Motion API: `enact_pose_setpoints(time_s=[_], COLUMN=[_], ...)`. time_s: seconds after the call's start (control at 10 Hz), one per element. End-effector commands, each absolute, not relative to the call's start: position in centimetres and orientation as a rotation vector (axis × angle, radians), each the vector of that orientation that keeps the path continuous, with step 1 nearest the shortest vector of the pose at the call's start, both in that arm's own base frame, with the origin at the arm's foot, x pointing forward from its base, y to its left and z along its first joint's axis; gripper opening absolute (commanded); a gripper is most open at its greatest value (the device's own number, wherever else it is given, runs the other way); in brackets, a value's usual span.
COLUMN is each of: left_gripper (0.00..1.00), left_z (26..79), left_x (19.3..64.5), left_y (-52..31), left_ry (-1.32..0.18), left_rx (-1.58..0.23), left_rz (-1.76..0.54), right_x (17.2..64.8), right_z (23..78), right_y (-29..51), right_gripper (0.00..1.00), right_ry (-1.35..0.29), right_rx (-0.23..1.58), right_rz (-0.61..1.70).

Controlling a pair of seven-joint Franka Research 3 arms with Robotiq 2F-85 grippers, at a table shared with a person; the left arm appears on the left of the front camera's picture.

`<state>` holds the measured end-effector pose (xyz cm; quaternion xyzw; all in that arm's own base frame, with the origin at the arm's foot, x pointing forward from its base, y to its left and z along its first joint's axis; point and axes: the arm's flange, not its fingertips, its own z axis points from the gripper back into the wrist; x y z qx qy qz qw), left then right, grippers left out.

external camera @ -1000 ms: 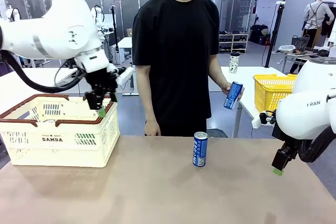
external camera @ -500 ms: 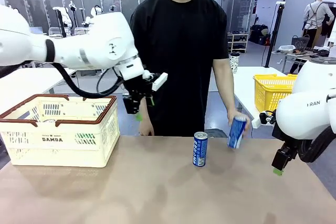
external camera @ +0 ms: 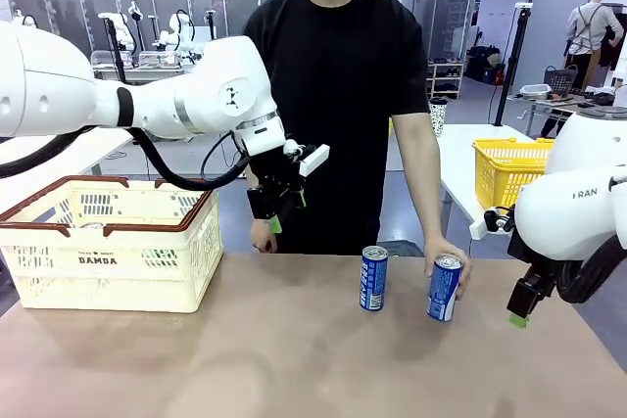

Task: Place the drinks into the Shopping basket.
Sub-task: Pick up one drink and place it into the Shopping basket.

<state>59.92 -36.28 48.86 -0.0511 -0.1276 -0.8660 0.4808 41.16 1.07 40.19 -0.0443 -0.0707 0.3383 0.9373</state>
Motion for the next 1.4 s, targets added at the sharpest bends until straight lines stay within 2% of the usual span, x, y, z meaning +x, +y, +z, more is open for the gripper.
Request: enact_pose_setpoints(time_s=[0.0,0.2,0.5,1.0,1.1,1.3], left_gripper=[1.0,1.0,1.0,1.0,1.0,1.0], left_z=[50.3,51.2,50.2,48.4,48.7,48.7], left_x=[57.6,54.1,49.8,50.4,50.2,50.2], left_y=[-33.6,-31.0,-26.6,-23.0,-23.4,-23.4], left_ry=[-0.307,-0.322,-0.262,-0.3,-0.232,-0.232], left_rx=[-0.168,-0.184,-0.174,-0.206,-0.192,-0.192], left_rz=[-2.147,-2.148,-2.088,-2.055,-2.016,-2.016], right_x=[41.1,41.1,41.1,41.1,41.1,41.1], right_z=[40.1,40.1,40.1,40.1,40.1,40.1], right_y=[1.1,1.1,1.1,1.1,1.1,1.1], right_gripper=[1.0,1.0,1.0,1.0,1.0,1.0], right_ry=[-0.145,-0.145,-0.145,-0.145,-0.145,-0.145], right_rx=[-0.087,-0.087,-0.087,-0.087,-0.087,-0.087], right_rz=[0.685,0.685,0.685,0.685,0.685,0.685])
